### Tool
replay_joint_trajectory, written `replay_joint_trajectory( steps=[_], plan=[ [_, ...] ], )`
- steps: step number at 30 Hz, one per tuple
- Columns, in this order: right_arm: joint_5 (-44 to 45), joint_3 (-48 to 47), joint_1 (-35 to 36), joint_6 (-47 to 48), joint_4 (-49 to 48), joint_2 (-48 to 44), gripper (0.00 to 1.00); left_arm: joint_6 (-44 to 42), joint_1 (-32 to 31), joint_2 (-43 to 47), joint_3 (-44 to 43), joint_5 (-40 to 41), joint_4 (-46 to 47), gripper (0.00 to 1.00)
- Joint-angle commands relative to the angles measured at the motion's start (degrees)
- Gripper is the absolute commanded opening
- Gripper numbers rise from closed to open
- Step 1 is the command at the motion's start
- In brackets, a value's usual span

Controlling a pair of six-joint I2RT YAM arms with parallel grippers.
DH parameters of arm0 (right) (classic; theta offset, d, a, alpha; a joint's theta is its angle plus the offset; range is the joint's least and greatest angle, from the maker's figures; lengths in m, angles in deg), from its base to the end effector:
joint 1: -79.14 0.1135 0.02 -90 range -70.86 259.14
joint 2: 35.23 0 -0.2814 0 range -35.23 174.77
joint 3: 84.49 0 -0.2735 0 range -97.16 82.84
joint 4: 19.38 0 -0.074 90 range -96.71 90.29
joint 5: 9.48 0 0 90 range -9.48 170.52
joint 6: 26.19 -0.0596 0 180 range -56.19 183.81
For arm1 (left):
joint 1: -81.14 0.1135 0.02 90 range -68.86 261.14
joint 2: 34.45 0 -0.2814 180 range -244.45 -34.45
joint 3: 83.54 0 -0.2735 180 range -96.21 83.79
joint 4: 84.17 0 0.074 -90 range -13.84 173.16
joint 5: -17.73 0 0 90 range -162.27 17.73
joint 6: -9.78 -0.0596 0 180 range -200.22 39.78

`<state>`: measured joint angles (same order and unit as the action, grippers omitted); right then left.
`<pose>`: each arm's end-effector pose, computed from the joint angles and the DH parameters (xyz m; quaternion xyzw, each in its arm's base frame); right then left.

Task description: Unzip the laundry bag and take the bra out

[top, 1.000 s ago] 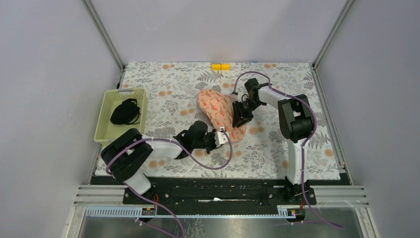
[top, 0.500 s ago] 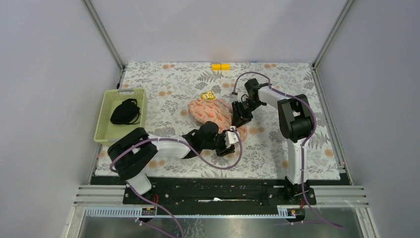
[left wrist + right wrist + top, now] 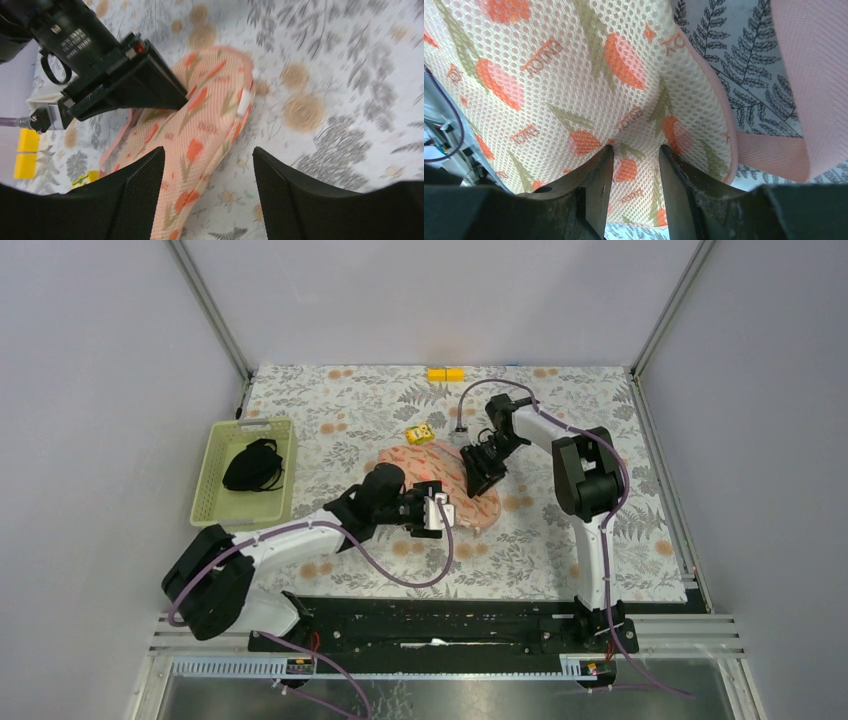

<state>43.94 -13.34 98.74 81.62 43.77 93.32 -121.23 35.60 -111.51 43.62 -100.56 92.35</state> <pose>0.4290 0.1905 0.1205 -0.3224 0.8913 0.3141 0.0543 0.2028 -0.2470 0.2168 0.6609 0.5175 -0.2288 0.4929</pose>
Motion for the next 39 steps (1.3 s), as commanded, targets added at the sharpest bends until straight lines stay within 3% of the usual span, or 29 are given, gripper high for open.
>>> replay_joint_trajectory(
  steps=[1,4,9,12,15,17,22,32,35,39],
  plan=[
    [11.6,-3.2,-0.2,9.4,-3.9,4.8,0.48,-18.1,1.1,-3.7,-1.3,2.1,-0.3,0.72],
    [10.1,-6.3,-0.2,9.7,-2.5,5.9,0.48,-21.3,1.1,-8.0,-2.7,3.4,1.7,0.76],
    [4.2,-8.0,-0.2,8.9,-1.6,3.0,0.53,-23.0,1.0,-13.0,-3.7,4.4,7.7,0.74],
    [-0.3,-8.7,-0.3,8.6,-0.1,0.1,0.58,-23.1,0.8,-15.7,-4.2,6.1,10.3,0.64],
    [-5.1,-8.8,-1.4,8.1,1.5,-3.0,0.66,-22.0,0.9,-16.9,-3.7,8.1,13.5,0.43],
    [-9.1,-9.4,-3.2,6.6,2.6,-4.7,0.69,-20.5,0.8,-17.1,-3.8,9.0,13.9,0.35],
    [-19.7,-9.8,-9.8,6.2,8.1,-8.3,0.74,-18.3,0.7,-16.0,-3.2,8.2,12.9,0.25],
    [-21.9,22.3,-19.2,17.7,0.9,-24.9,0.73,-11.4,0.8,-16.0,-6.3,6.4,9.3,0.14],
    [-23.6,32.3,-19.2,15.0,-8.8,-29.8,0.72,-9.1,1.1,-16.2,-7.8,4.8,6.6,0.10],
    [-22.3,41.6,-18.8,3.9,-27.2,-34.6,0.72,-7.9,1.2,-16.0,-9.3,2.6,2.1,0.05]
  ],
)
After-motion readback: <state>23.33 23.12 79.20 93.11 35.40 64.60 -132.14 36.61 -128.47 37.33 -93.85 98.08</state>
